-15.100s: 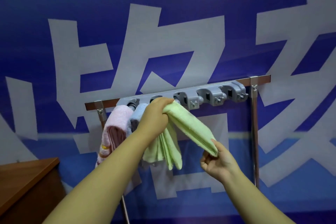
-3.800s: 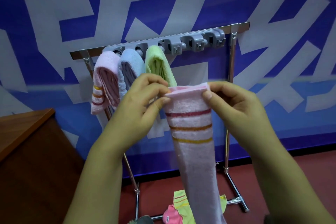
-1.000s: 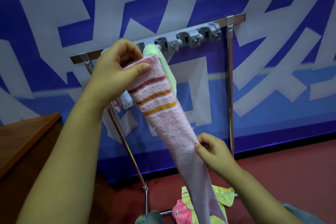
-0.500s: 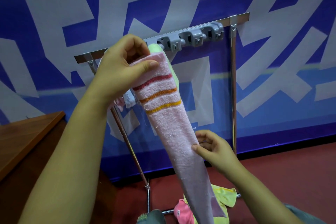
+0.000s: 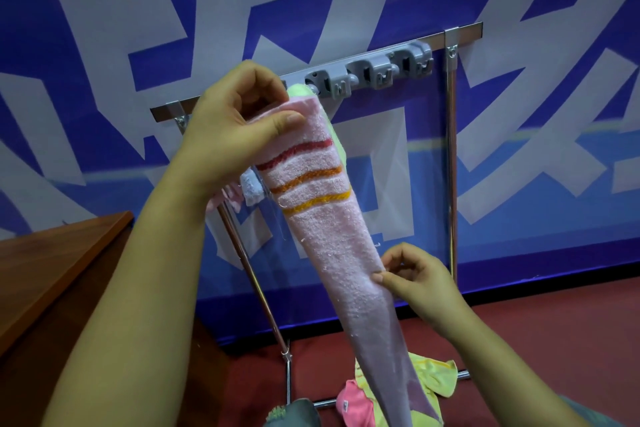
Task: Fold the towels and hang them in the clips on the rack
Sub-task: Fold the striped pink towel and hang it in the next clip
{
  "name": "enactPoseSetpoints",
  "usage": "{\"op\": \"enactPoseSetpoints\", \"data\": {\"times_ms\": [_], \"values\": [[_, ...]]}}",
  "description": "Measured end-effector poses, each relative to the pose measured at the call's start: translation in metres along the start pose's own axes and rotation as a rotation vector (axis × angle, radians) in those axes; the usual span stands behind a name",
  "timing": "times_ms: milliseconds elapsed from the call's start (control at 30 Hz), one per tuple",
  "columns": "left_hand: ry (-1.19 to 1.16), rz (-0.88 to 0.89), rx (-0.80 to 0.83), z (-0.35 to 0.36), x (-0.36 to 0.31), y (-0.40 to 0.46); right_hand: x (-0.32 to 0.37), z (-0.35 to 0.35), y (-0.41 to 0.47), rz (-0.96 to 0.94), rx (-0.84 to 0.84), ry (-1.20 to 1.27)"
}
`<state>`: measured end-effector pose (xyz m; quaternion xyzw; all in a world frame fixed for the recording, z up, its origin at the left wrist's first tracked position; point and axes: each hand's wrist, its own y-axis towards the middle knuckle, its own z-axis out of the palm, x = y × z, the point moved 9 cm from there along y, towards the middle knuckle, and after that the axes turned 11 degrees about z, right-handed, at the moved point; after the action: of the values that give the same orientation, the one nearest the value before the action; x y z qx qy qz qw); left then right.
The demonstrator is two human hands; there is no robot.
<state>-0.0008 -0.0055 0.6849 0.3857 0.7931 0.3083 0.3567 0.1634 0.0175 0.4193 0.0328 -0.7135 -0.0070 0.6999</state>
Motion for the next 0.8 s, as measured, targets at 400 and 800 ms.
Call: {"op": "enactPoseSetpoints", "data": {"times_ms": [400, 800], "values": [[-0.003, 0.031, -0.038, -0.002, -0.006, 0.004, 0.021, -0.001, -0.027, -0.365, -0.302, -0.152], [0.017, 0.019, 0.013, 0.007, -0.001, 0.008, -0.003, 0.018, -0.004, -0.072, 0.042, 0.053]]}}
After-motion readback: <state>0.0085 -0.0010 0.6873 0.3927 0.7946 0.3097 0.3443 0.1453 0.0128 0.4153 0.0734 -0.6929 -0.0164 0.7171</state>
